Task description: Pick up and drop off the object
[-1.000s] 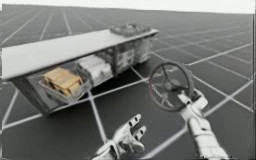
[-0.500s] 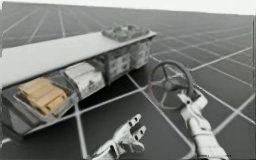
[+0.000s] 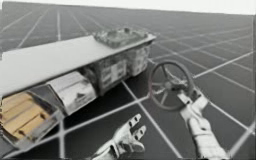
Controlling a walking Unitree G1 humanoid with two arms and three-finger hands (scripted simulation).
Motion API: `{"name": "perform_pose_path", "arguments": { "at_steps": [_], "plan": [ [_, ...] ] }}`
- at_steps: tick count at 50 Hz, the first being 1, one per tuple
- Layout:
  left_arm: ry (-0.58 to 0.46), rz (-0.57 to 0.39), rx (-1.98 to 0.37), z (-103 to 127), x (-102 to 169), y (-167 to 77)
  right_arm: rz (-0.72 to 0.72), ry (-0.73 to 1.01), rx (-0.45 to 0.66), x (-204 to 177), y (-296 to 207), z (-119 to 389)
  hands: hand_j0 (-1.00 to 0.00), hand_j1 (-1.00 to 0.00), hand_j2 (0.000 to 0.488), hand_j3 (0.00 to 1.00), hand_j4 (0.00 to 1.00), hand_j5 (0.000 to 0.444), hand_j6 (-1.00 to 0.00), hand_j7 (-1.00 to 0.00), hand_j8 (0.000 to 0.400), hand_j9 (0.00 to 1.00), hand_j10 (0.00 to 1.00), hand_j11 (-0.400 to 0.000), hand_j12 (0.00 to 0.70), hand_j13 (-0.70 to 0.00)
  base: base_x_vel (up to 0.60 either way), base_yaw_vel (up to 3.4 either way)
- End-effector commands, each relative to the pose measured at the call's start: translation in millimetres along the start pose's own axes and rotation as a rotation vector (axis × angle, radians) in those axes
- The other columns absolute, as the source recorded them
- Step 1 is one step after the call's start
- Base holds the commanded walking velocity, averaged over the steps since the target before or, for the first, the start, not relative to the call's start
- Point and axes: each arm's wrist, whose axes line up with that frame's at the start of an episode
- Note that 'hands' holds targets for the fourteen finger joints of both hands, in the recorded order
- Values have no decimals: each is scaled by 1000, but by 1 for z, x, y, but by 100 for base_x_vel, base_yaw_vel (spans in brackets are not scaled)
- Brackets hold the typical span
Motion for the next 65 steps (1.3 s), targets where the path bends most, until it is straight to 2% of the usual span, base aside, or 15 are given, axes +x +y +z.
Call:
{"name": "perform_pose_path", "arguments": {
  "at_steps": [1, 29, 65],
  "plan": [
    [-5, -8, 24, 3, 0, -6, 13, -29, 43, -1, -2, 12, 0, 0, 0, 1000, 1000, 0, 0, 0, 0, 1000, 1000, -400, 0, -700, 58, 3],
    [-5, -8, 24, 3, 0, -6, 13, -29, 43, -1, -2, 12, 0, 0, 0, 1000, 1000, 0, 0, 0, 0, 1000, 1000, -400, 0, -700, 46, 6],
    [-5, -8, 24, 3, 0, -6, 13, -29, 43, -1, -2, 12, 0, 0, 0, 1000, 1000, 0, 0, 0, 0, 1000, 1000, -400, 0, -700, 24, 33]
  ]
}}
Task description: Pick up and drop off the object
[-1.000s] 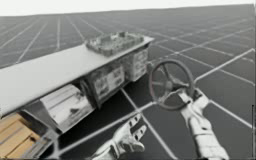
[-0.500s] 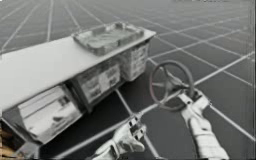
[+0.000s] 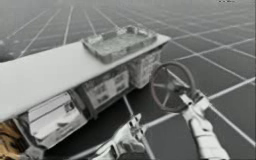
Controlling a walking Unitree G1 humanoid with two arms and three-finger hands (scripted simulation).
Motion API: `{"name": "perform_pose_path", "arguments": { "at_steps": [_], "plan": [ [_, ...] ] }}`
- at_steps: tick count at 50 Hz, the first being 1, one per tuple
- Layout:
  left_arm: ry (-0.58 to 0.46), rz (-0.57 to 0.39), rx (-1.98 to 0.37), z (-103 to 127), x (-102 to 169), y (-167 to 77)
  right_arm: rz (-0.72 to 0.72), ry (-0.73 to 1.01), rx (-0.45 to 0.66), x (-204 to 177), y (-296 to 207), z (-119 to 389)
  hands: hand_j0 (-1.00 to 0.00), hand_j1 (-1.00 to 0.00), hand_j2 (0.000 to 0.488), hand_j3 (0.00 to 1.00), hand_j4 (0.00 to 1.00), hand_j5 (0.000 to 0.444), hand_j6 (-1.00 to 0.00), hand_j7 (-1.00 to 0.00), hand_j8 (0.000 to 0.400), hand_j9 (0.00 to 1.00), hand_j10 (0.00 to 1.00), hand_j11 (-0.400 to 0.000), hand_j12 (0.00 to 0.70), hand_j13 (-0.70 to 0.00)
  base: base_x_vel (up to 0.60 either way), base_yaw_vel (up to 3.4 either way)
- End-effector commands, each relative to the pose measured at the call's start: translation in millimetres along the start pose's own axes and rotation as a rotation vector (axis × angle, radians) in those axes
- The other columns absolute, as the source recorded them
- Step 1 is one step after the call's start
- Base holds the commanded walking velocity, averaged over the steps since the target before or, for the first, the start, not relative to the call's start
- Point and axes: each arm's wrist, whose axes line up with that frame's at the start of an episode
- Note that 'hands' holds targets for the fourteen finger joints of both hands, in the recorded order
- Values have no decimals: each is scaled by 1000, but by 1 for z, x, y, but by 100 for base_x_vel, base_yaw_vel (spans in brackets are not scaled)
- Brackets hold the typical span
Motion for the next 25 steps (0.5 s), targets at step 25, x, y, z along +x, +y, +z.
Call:
{"name": "perform_pose_path", "arguments": {
  "at_steps": [25],
  "plan": [
    [-23, 1, -21, 0, -5, 5, 59, -37, 6, -11, 19, 9, 0, 0, 0, 1000, 1000, 0, 0, 0, 0, 1000, 1000, -400, 0, -700, 29, 93]
  ]
}}
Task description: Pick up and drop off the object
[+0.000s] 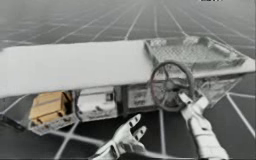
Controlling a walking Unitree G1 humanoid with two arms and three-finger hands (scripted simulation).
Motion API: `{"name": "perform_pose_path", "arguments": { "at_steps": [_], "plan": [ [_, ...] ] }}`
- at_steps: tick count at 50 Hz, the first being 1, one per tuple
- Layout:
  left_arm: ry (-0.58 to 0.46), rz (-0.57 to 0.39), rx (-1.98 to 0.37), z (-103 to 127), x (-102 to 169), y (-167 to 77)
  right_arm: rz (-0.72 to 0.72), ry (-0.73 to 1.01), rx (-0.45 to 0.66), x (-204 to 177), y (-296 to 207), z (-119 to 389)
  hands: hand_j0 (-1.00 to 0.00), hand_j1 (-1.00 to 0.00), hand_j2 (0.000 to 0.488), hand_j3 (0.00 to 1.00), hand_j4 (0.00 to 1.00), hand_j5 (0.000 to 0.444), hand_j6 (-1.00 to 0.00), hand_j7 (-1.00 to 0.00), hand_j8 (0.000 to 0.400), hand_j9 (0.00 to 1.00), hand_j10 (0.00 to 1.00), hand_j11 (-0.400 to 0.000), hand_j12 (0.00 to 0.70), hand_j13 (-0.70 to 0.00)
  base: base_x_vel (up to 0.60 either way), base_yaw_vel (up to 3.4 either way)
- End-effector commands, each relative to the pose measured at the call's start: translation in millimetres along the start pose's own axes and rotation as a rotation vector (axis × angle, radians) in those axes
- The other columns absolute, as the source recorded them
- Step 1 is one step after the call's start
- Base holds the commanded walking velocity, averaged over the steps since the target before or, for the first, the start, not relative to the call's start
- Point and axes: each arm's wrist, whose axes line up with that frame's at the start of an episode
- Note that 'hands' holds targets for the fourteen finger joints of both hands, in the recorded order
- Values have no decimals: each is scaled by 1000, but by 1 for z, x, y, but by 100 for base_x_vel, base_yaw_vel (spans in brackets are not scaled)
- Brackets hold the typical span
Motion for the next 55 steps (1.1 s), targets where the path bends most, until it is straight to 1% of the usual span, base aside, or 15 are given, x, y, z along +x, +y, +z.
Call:
{"name": "perform_pose_path", "arguments": {
  "at_steps": [1, 28, 55],
  "plan": [
    [-15, -4, -8, 0, -3, 2, 37, -36, 14, -7, 11, 10, 0, 0, 0, 1000, 1000, 0, 0, 0, 0, 1000, 1000, -400, 0, -700, 31, 53],
    [-15, -4, -8, 0, -3, 2, 37, -36, 14, -7, 11, 10, 0, 0, 0, 1000, 1000, 0, 0, 0, 0, 1000, 1000, -400, 0, -700, 29, 40],
    [-15, -4, -8, 0, -3, 2, 37, -36, 14, -7, 11, 10, 0, 0, 0, 1000, 1000, 0, 0, 0, 0, 1000, 1000, -400, 0, -700, 21, 25]
  ]
}}
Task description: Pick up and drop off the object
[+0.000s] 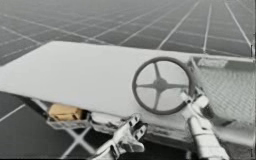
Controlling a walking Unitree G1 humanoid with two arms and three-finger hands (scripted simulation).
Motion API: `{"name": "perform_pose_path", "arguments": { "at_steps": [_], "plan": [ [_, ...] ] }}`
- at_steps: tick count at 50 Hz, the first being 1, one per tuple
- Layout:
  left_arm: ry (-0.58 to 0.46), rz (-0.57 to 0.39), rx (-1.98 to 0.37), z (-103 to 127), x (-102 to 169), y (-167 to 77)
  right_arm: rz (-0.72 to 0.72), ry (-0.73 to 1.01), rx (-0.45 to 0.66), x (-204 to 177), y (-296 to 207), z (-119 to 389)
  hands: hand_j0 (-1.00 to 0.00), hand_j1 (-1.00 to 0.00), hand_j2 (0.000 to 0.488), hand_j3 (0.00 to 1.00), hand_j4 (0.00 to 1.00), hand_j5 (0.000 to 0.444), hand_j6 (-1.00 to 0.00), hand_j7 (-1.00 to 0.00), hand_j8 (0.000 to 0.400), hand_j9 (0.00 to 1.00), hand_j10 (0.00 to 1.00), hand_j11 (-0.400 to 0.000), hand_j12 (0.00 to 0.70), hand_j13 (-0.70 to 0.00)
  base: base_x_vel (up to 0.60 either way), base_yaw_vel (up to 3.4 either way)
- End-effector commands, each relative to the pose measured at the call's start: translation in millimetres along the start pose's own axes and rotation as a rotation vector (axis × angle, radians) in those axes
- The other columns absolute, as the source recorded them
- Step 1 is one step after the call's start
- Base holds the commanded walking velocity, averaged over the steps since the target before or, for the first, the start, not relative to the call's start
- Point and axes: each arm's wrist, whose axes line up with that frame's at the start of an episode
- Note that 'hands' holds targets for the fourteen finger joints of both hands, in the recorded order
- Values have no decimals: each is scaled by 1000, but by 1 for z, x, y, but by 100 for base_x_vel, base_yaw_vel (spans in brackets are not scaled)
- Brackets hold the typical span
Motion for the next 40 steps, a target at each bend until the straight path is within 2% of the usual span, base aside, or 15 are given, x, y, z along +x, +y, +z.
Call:
{"name": "perform_pose_path", "arguments": {
  "at_steps": [1, 4, 5, 7, 11, 14, 17, 20, 21, 23, 26, 28, 31, 37, 40],
  "plan": [
    [-12, 2, -2, 1, -3, 1, 26, -21, 12, -5, 8, 6, 0, 0, 0, 1000, 1000, 0, 0, 0, 0, 1000, 1000, -400, 0, -700, 17, 20],
    [-12, 2, -2, 1, -3, 1, 26, -21, 12, -5, 8, 6, 0, 0, 0, 1000, 1000, 0, 0, 0, 0, 1000, 1000, -400, 0, -700, 17, 19],
    [-65, -12, 32, 142, 129, 3, 69, -54, 47, 110, 151, 77, 0, 0, 0, 1000, 1000, 0, 0, 0, 0, 1000, 1000, -400, 0, -700, 0, 4],
    [-73, 2, 17, 153, 130, 12, 58, -116, 20, 120, 169, 98, 0, 0, 0, 1000, 1000, 0, 0, 0, 0, 1000, 1000, -400, 0, -700, 0, 6],
    [-79, -10, 26, 144, 131, 8, 59, -193, 0, 130, 181, 140, 0, 0, 0, 1000, 1000, 0, 0, 0, 0, 1000, 1000, -400, 0, -700, 0, 7],
    [-63, -60, 48, 140, 136, -4, 27, -273, -1, 141, 156, 202, 0, 0, 0, 1000, 1000, 0, 0, 0, 0, 1000, 1000, -400, 0, -700, 0, 4],
    [-63, -118, 86, 143, 138, -30, -13, -377, 15, 128, 134, 261, 0, 0, 0, 1000, 1000, 0, 0, 0, 0, 1000, 1000, -400, 0, -700, 0, -4],
    [-62, -144, 134, 136, 137, -46, -85, -475, 76, 116, 87, 326, 0, 0, 0, 1000, 1000, 0, 0, 0, 0, 1000, 1000, -400, 0, -700, 0, -8],
    [-53, -145, 149, 143, 135, -57, -129, -535, 94, 108, 56, 367, 0, 0, 0, 1000, 1000, 0, 0, 0, 0, 1000, 1000, -400, 0, -700, 0, -10],
    [-49, -164, 181, 130, 140, -68, -229, -575, 148, 99, -12, 401, 0, 0, 0, 1000, 1000, 0, 0, 0, 0, 1000, 1000, -400, 0, -700, 0, -12],
    [10, -226, 259, 116, 145, -92, -342, -603, 227, 88, -102, 418, 0, 0, 0, 1000, 1000, 0, 0, 0, 0, 1000, 1000, -400, 0, -700, 0, -19],
    [35, -249, 295, 105, 158, -106, -485, -568, 293, 94, -195, 388, 0, 0, 0, 1000, 1000, 0, 0, 0, 0, 1000, 1000, -400, 0, -700, 0, -28],
    [68, -240, 342, 75, 162, -128, -604, -502, 350, 104, -269, 344, 0, 0, 0, 1000, 1000, 0, 0, 0, 0, 1000, 1000, -400, 0, -700, 0, -39],
    [52, -240, 354, 70, 148, -130, -592, -506, 366, 92, -276, 341, 0, 0, 0, 1000, 1000, 0, 0, 0, 0, 1000, 1000, -400, 0, -700, 0, -44],
    [40, -184, 363, 69, 132, -133, -535, -474, 382, 93, -267, 337, 0, 0, 0, 1000, 1000, 0, 0, 0, 0, 1000, 1000, -400, 0, -700, 0, -34]
  ]
}}
